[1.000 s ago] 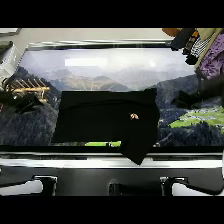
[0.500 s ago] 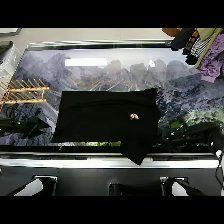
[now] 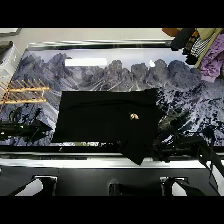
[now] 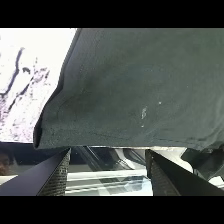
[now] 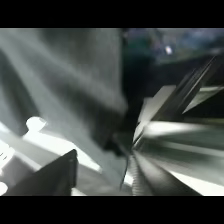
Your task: Fold the clothes and pants, and hang the long-sleeved shirts on hangers.
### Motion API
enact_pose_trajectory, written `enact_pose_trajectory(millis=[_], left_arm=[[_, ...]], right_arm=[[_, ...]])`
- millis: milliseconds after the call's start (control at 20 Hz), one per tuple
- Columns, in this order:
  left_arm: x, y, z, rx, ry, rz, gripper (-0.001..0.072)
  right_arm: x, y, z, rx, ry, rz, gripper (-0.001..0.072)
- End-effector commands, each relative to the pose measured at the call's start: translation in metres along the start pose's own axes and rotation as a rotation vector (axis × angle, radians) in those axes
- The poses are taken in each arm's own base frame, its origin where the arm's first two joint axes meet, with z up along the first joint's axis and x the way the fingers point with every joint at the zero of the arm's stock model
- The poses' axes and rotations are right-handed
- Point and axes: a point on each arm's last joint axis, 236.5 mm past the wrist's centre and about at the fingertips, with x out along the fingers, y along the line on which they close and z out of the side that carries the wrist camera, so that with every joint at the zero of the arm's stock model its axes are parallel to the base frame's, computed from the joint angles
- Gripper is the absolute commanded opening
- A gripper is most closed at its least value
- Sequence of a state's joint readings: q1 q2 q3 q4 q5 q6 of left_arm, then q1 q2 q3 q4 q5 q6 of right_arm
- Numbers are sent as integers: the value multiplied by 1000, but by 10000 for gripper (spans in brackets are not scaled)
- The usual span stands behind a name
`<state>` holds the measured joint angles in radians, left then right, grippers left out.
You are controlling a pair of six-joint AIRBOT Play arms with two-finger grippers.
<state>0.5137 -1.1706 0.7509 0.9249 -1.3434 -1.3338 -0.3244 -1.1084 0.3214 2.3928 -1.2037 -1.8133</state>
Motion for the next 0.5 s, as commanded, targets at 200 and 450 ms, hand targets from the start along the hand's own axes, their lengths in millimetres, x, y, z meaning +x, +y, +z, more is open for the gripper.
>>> enact_pose_trajectory(millis=[200, 450], left_arm=[[0, 0, -2, 68, 6, -3, 534], [13, 20, -13, 51, 31, 41, 533]], right_arm=[[8, -2, 30, 11, -143, -35, 29], [5, 5, 23, -12, -129, -21, 28]])
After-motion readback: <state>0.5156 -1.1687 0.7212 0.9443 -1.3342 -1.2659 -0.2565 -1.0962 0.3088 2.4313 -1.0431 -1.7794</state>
